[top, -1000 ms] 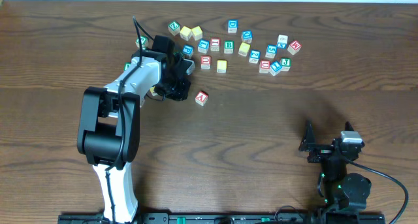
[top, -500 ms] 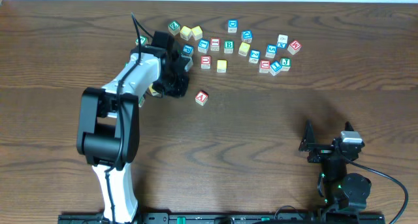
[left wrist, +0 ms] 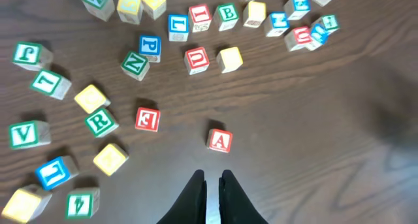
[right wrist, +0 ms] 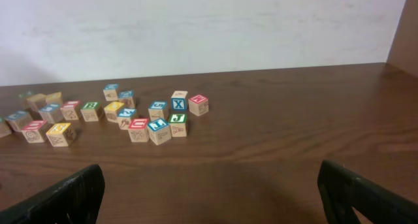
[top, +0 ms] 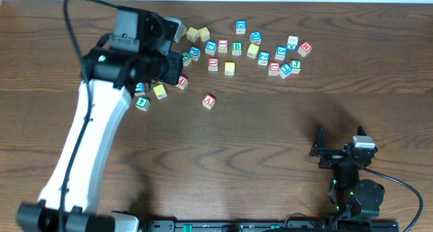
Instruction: Spell out AI2
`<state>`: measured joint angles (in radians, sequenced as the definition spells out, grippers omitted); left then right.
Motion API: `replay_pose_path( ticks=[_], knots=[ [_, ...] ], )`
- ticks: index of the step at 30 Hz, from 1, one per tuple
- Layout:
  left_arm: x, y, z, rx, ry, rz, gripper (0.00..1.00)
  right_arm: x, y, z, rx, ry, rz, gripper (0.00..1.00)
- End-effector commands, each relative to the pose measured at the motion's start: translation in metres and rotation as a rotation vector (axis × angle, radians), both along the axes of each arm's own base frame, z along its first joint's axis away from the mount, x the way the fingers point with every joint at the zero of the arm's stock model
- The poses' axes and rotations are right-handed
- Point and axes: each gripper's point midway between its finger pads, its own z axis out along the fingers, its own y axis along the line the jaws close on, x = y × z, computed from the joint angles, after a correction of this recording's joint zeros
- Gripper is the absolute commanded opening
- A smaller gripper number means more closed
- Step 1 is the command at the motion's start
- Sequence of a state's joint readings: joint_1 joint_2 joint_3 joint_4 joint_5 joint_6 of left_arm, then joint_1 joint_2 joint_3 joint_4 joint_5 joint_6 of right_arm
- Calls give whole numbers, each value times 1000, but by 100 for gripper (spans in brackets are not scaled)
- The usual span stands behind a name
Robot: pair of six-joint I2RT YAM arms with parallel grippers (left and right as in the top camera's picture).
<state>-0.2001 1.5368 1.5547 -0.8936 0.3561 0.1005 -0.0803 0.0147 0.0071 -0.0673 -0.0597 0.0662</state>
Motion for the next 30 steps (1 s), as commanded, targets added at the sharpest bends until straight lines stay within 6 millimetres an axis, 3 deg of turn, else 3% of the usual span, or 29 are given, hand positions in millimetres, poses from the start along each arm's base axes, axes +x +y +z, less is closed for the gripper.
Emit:
replay_pose_path(
  ticks=[1, 7, 16, 20, 30],
  knots=[
    [-10, 5, 13, -2, -12, 19, 10, 0, 0, 0, -8, 0, 2, 99],
    [-26, 8, 9, 10, 41, 18, 9, 0, 0, 0, -8, 0, 2, 99],
    [-28, 8, 5, 14, 59, 18, 9, 0, 0, 0, -8, 0, 2, 99],
    [-30, 9, 3, 16, 69, 18, 26, 0, 0, 0, -8, 0, 2, 99],
    [-31, 9, -10, 23, 104, 18, 28, 0, 0, 0, -8, 0, 2, 99]
  ],
)
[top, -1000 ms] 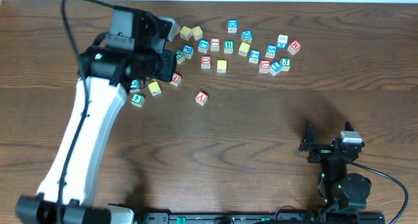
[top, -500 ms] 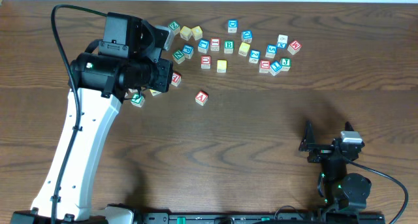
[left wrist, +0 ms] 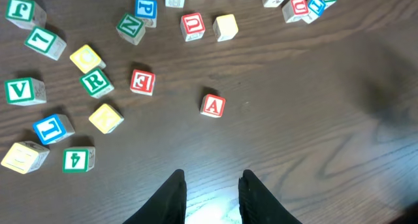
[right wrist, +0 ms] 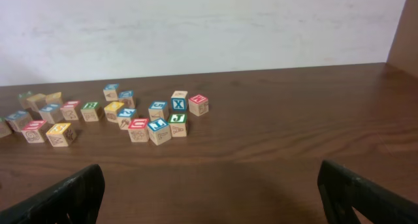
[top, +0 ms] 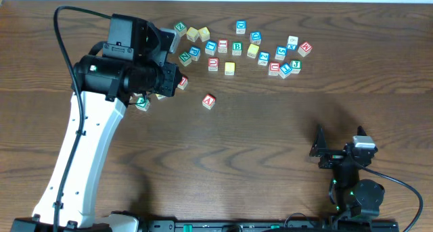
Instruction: Spell out AI2
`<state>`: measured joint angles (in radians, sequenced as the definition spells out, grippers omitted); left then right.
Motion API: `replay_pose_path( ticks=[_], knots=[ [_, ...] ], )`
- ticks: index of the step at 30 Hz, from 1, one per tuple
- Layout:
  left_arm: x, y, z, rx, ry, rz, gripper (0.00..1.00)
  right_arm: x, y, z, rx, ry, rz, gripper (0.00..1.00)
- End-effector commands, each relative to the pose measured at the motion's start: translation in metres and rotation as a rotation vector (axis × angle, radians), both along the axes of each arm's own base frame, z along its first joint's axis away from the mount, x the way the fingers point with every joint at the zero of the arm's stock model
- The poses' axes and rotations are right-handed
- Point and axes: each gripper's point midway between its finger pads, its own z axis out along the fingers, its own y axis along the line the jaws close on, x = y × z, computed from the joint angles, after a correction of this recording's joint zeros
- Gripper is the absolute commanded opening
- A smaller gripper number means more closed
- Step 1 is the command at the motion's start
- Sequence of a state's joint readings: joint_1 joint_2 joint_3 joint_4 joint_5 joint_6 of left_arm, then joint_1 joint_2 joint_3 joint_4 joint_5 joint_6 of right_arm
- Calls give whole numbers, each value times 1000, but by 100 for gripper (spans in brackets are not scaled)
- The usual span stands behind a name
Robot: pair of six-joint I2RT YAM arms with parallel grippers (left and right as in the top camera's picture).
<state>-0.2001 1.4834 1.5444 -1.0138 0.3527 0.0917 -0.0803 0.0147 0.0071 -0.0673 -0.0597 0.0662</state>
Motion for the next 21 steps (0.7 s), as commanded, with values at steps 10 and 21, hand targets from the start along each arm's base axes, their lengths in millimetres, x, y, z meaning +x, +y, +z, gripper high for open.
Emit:
replay_pose_path(
  ticks=[10, 21],
  knots=[
    [7, 0, -37, 26, 102, 4, 28, -2, 35, 15, 3, -62, 203, 99],
    [20, -2, -36, 46, 36, -51, 28, 6, 68, 110, 23, -85, 415, 99]
  ],
)
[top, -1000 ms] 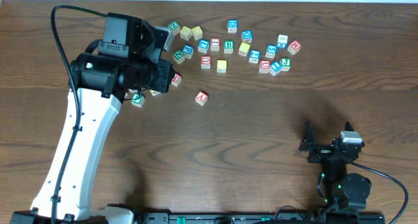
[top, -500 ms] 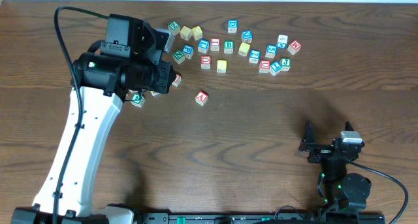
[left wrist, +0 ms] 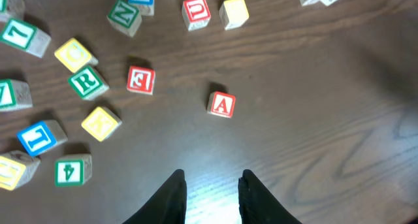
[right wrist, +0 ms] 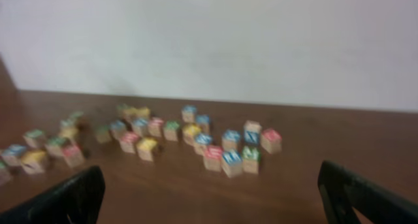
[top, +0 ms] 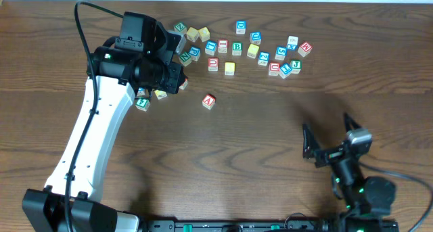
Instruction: Spell out AI2
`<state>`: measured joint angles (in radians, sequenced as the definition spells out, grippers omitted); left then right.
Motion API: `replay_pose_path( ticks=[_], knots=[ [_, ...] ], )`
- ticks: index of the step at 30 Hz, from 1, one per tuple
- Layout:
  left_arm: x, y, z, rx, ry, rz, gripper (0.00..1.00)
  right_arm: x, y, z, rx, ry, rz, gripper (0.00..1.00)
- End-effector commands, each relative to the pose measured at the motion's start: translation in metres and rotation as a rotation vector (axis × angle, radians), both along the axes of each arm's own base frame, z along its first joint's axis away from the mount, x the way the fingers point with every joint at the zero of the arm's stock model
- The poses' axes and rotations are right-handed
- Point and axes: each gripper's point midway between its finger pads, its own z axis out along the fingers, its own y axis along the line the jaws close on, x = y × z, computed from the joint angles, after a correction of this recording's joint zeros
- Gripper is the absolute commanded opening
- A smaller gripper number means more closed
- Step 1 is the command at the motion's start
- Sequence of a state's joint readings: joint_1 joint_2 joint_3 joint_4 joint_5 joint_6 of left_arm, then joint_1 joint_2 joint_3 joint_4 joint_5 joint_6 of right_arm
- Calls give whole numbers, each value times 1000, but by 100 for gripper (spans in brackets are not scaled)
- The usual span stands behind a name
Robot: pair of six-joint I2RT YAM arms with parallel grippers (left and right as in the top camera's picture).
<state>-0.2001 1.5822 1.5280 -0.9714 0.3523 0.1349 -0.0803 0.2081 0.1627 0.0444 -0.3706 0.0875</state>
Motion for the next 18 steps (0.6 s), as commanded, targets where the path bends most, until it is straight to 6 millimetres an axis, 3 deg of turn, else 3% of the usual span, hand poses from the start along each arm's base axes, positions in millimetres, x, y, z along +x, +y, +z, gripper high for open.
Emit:
replay_pose_path(
  ticks=[1, 8, 13, 18],
  knots=[
    [4, 2, 0, 16, -24, -14, 28, 10, 18, 58, -6, 8, 124, 99],
    [24, 35, 0, 109, -66, 166, 28, 70, 33, 98, 37, 279, 254, 99],
    [36, 69, 4, 86, -78, 295, 29, 116, 43, 109, -19, 475, 325, 99],
    [44, 117, 6, 69, -80, 449, 44, 171, 66, 109, -106, 690, 340, 99]
  ],
)
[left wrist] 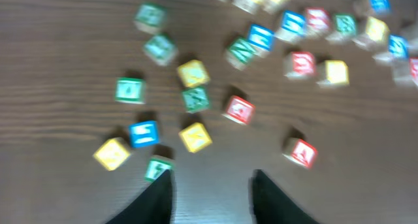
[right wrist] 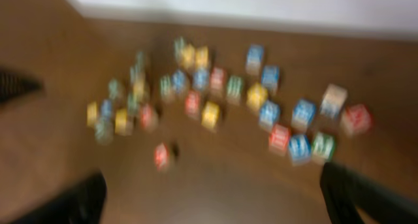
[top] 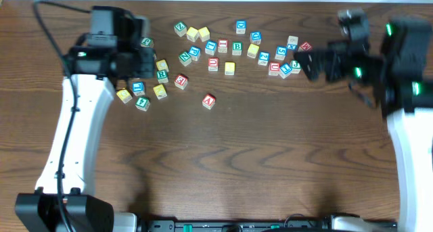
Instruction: Spell out AI2
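Observation:
A red A block [top: 208,101] lies alone on the table in front of the scattered letter blocks; the left wrist view shows this A block [left wrist: 300,152] right of my fingers. In the blurred right wrist view it is a small red block [right wrist: 162,155]. My left gripper [left wrist: 212,199] is open and empty above the table, beside a green block [left wrist: 157,168]. From overhead, the left gripper [top: 139,66] is over the left clump of blocks. My right gripper [right wrist: 212,204] is wide open and empty; overhead, the right gripper [top: 312,64] hangs by the row's right end.
Several coloured letter blocks [top: 237,47] spread in a band across the far part of the table, with a clump [top: 139,90] under the left arm. Most letters are too blurred to read. The table's far edge [top: 270,2] runs just behind the blocks.
My left arm has swung left, so the A block now lies to the right of its open fingers. My right arm has gone from the front right to the far right, by the blocks.
First my left gripper was shut just short of the A block while the right arm rested at the front right. The left gripper then stood open before the A. The right arm tilted up, and now both arms are open and empty over opposite ends of the blocks.

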`<state>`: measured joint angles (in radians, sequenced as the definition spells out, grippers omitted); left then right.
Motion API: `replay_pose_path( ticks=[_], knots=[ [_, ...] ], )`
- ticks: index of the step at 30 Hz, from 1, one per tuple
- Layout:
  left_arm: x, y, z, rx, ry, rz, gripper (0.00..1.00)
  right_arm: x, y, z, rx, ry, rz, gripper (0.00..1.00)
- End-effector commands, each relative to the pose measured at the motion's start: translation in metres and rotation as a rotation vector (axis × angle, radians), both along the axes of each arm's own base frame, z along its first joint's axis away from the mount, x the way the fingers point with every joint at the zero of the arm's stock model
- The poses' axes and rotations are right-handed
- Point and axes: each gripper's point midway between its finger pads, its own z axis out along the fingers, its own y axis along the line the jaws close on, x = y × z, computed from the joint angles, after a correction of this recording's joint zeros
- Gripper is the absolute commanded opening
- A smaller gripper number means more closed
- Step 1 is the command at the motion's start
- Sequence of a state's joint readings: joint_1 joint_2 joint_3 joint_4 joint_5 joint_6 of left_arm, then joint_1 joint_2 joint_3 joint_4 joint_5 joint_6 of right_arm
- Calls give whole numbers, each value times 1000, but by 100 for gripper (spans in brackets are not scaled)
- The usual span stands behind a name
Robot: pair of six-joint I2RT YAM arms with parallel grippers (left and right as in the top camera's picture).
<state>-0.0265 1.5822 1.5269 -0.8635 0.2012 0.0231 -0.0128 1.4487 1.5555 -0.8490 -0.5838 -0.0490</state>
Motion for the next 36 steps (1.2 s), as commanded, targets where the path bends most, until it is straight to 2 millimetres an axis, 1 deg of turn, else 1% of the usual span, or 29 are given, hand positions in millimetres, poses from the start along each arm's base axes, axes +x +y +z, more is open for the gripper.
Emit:
replay_pose_path(
  ticks=[1, 3, 4, 5, 6, 8, 11, 12, 15, 19, 22, 23, 25, 26, 27, 28, 29, 30, 31, 32, 34, 36],
  knots=[
    [2, 34, -1, -6, 6, 120, 45, 41, 25, 10, -106, 26, 63, 99],
    [1, 41, -1, -6, 8, 139, 47, 58, 41, 5, -154, 67, 76, 99],
    [0, 44, -2, -6, 15, 146, 58, 69, 55, -1, -185, 82, 99, 99],
    [-1, 45, -3, -6, 19, 148, 73, 77, 67, -6, -207, 83, 127, 99],
    [-2, 45, -3, -6, 23, 148, 79, 83, 77, -11, -221, 87, 140, 99],
    [-3, 45, -4, -5, 29, 148, 100, 102, 106, -30, -251, 87, 175, 99],
    [-3, 45, -4, -5, 29, 148, 100, 122, 143, -59, -268, 75, 219, 99],
    [-3, 45, -4, -5, 29, 148, 100, 126, 152, -66, -267, 68, 229, 99],
    [-3, 45, -4, -5, 29, 148, 100, 138, 185, -95, -266, 50, 274, 99],
    [-3, 45, -4, -5, 29, 148, 100, 142, 216, -131, -284, 48, 331, 99],
    [-3, 45, -4, -5, 29, 148, 100, 140, 230, -158, -307, 74, 349, 99],
    [-3, 45, -4, -5, 29, 148, 100, 140, 239, -166, -291, 78, 362, 99],
    [-3, 45, -4, -5, 29, 148, 100, 142, 243, -180, -303, 86, 360, 98],
    [-3, 45, -4, -5, 29, 148, 100, 147, 241, -187, -313, 96, 324, 84],
    [-3, 45, -4, -5, 29, 148, 100, 152, 236, -192, -313, 122, 257, 78],
    [-3, 45, -4, -6, 29, 148, 100, 160, 228, -199, -308, 155, 160, 75],
    [-3, 45, -4, -5, 29, 148, 100, 167, 219, -202, -303, 178, 71, 74],
    [-3, 45, -4, -5, 29, 148, 100, 174, 207, -209, -300, 208, -41, 75],
    [-3, 45, -4, -5, 29, 148, 100, 179, 199, -211, -292, 220, -110, 75],
    [-3, 45, -4, -5, 29, 148, 100, 185, 190, -215, -286, 234, -192, 72],
    [-3, 45, -4, -5, 29, 148, 100, 191, 184, -220, -275, 237, -250, 67],
    [-3, 45, -4, -5, 29, 148, 100, 194, 181, -225, -275, 238, -272, 59]
  ],
)
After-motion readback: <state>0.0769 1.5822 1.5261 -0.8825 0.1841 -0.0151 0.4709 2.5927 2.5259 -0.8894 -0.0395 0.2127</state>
